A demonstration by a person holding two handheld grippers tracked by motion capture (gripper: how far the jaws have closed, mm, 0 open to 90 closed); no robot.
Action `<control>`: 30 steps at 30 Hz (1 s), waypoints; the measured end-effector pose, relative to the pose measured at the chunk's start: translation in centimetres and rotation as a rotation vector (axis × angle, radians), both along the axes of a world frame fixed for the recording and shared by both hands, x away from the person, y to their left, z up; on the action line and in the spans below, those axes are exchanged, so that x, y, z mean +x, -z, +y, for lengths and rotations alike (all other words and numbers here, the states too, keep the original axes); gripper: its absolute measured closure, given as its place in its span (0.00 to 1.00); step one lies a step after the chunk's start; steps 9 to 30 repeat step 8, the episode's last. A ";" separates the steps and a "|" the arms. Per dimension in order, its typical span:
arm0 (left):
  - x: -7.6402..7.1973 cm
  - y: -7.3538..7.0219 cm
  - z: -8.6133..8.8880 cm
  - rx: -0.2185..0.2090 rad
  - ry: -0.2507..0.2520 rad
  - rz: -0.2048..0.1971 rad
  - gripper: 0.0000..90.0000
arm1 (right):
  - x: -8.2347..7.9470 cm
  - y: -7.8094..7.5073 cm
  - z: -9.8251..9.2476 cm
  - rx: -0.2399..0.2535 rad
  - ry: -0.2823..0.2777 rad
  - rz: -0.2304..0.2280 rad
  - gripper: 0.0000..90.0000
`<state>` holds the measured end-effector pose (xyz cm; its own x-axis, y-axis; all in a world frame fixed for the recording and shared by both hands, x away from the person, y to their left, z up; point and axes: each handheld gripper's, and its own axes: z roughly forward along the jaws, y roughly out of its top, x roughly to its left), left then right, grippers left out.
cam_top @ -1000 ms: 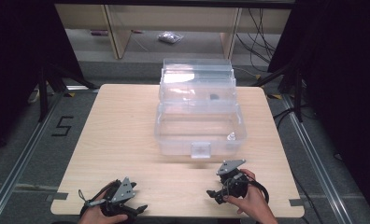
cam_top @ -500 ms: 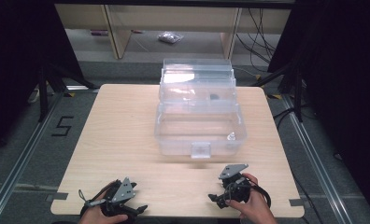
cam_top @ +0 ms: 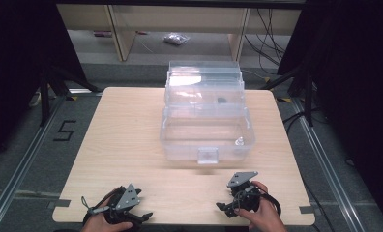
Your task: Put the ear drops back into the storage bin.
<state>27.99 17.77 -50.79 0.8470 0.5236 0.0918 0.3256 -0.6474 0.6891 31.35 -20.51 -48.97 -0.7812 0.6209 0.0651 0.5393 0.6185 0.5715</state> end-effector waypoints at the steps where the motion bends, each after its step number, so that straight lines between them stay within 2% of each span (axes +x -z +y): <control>1: 0.0 0.0 0.0 0.000 0.000 0.001 0.18 | 0.1 0.1 0.0 -0.001 -0.009 -0.012 0.20; 4: 0.0 0.0 0.0 -0.002 -0.001 0.000 0.18 | 0.2 0.2 -0.1 -0.017 -0.016 -0.003 0.20; 7: 0.0 0.0 0.0 0.000 -0.001 -0.001 0.18 | 0.1 0.0 -0.1 -0.002 -0.017 0.019 0.20; 8: -0.1 0.0 0.0 -0.008 -0.003 -0.003 0.18 | 0.0 -0.1 0.0 0.003 0.001 0.036 0.20; 30: -0.1 0.0 0.0 -0.008 -0.003 -0.003 0.18 | 0.0 -0.1 0.0 0.003 0.001 0.036 0.20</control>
